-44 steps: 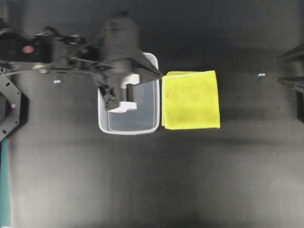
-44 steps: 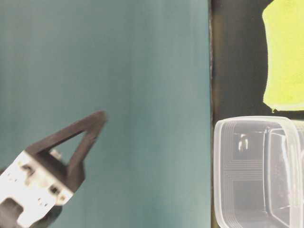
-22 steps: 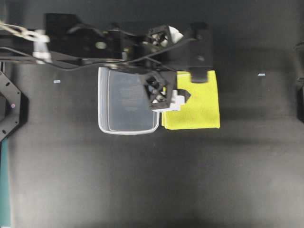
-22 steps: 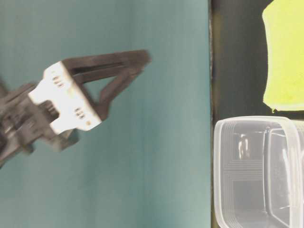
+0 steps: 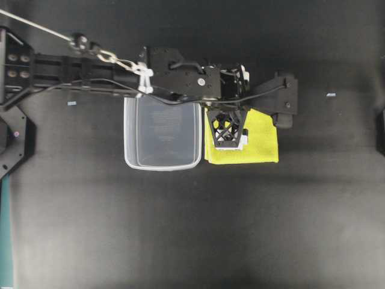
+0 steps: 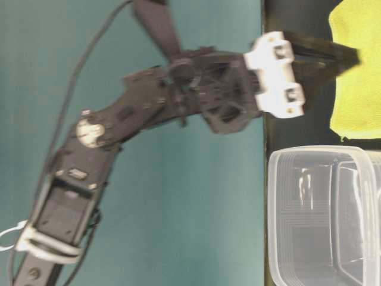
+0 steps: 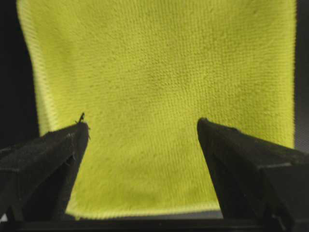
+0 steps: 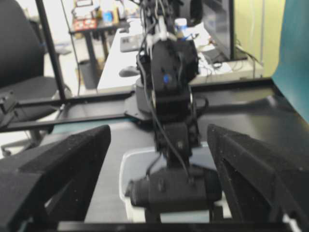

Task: Place the yellow towel into the container with the left arm.
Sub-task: 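Lower the left gripper onto the yellow towel and close on it, then lift the towel and carry it left over the clear container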

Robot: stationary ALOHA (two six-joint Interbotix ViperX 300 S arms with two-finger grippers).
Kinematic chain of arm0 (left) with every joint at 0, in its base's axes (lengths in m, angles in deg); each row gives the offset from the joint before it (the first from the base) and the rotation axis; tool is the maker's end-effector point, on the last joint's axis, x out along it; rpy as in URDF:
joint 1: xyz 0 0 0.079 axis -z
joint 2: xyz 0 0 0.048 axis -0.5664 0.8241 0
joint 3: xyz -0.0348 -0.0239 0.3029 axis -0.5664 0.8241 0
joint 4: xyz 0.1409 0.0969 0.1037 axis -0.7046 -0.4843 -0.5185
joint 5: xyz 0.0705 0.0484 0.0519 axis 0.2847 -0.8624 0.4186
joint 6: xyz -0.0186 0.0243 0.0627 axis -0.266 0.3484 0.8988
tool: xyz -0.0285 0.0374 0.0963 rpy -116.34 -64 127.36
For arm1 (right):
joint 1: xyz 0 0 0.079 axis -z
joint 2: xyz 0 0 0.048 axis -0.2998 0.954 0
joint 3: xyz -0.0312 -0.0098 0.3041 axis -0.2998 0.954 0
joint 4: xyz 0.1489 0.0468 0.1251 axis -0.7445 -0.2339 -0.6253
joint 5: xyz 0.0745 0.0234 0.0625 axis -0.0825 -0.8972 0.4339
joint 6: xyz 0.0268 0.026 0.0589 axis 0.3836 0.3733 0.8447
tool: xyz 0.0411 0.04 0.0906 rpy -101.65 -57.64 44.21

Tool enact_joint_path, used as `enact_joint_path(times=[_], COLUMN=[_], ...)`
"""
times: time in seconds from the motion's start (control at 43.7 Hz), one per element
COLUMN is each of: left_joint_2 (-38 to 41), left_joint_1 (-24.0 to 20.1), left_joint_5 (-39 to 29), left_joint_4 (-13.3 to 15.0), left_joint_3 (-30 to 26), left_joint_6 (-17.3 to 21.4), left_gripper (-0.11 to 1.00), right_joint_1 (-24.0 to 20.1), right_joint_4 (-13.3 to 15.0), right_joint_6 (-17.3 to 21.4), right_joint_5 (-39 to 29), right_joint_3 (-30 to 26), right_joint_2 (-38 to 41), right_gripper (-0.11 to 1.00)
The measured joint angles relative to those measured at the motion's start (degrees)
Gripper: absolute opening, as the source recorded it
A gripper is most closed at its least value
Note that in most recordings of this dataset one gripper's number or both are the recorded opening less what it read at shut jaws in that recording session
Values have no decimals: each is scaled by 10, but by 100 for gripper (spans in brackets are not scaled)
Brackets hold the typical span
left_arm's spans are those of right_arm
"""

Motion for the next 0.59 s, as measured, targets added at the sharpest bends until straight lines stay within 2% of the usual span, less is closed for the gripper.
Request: enact_joint_path(times=[0.297, 0.389, 0.457, 0.595], left_joint_2=[40, 40, 40, 40], left_joint_1=[4, 6, 9, 19], left_joint_5=[1, 1, 1, 1], left_joint_4=[0, 0, 0, 0], left_joint_3=[-9, -8, -7, -8], left_joint_6=[-9, -10, -10, -2], left_gripper=[90, 86, 76, 39], right_joint_1=[0, 0, 0, 0], right_joint_4=[0, 0, 0, 0], right_joint_6=[0, 0, 0, 0], right_joint_5=[33, 35, 36, 41], right_joint_3=[4, 6, 8, 8], right_joint_2=[0, 0, 0, 0], right_gripper=[78, 78, 78, 78])
